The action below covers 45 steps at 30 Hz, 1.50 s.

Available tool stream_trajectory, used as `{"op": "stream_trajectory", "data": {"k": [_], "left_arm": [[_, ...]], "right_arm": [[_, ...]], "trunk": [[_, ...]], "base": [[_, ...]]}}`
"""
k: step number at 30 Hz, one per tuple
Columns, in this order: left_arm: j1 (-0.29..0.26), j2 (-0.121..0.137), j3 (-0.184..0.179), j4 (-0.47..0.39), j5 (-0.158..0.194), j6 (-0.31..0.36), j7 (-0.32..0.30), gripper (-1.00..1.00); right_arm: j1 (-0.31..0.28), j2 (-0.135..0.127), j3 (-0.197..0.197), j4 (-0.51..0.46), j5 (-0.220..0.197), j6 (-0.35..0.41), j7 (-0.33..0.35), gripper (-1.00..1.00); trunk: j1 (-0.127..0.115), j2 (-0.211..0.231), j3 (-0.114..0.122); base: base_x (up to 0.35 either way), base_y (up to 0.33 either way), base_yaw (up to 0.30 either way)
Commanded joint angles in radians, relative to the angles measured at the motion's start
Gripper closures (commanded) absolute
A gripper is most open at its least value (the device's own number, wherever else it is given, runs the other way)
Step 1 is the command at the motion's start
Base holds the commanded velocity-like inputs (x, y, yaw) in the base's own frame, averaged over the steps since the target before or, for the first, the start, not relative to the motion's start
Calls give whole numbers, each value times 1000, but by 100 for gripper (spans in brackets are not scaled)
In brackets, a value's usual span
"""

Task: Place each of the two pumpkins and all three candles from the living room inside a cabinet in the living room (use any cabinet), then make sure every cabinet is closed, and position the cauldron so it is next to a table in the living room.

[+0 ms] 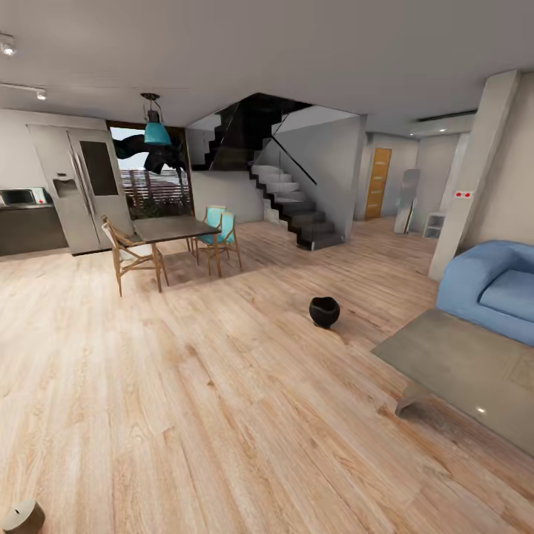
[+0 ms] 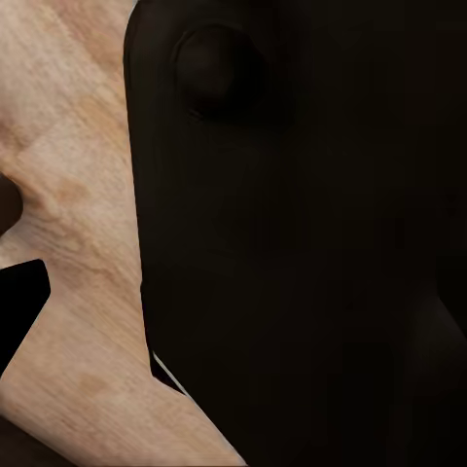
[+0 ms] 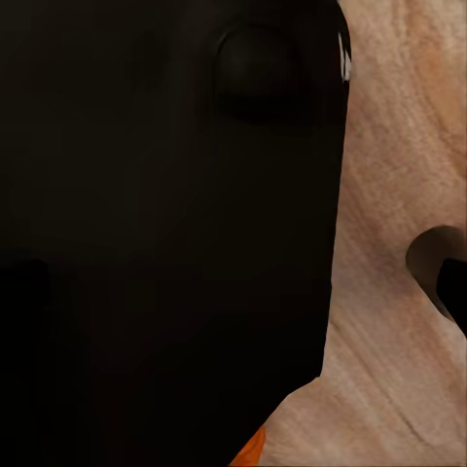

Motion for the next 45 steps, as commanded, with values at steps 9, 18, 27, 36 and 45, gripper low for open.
{"op": "stream_trajectory", "data": {"k": [9, 18, 27, 36, 45], "left_arm": [[0, 25, -5, -15, 2, -11, 0, -100], [0, 23, -4, -28, 6, -39, -5, -100], [0, 23, 1, -31, 12, -40, -9, -100], [0, 23, 46, -31, 49, -41, -9, -100], [0, 23, 71, -31, 64, -41, -8, -100]], "right_arm": [[-2, 0, 4, 6, -3, 7, 2, -100], [-2, 1, 0, 6, -3, 6, 3, -100], [-2, 2, 0, 8, -5, -37, 3, -100], [-2, 2, 0, 8, -5, -44, 3, -100], [-2, 1, -1, 8, -3, -44, 3, -100]], "trunk": [[0, 0, -1], [0, 0, -1], [0, 0, -1], [0, 0, -1], [0, 0, -1]], "base": [[0, 0, 0], [0, 0, 0], [0, 0, 0], [0, 0, 0], [0, 0, 0]]}}
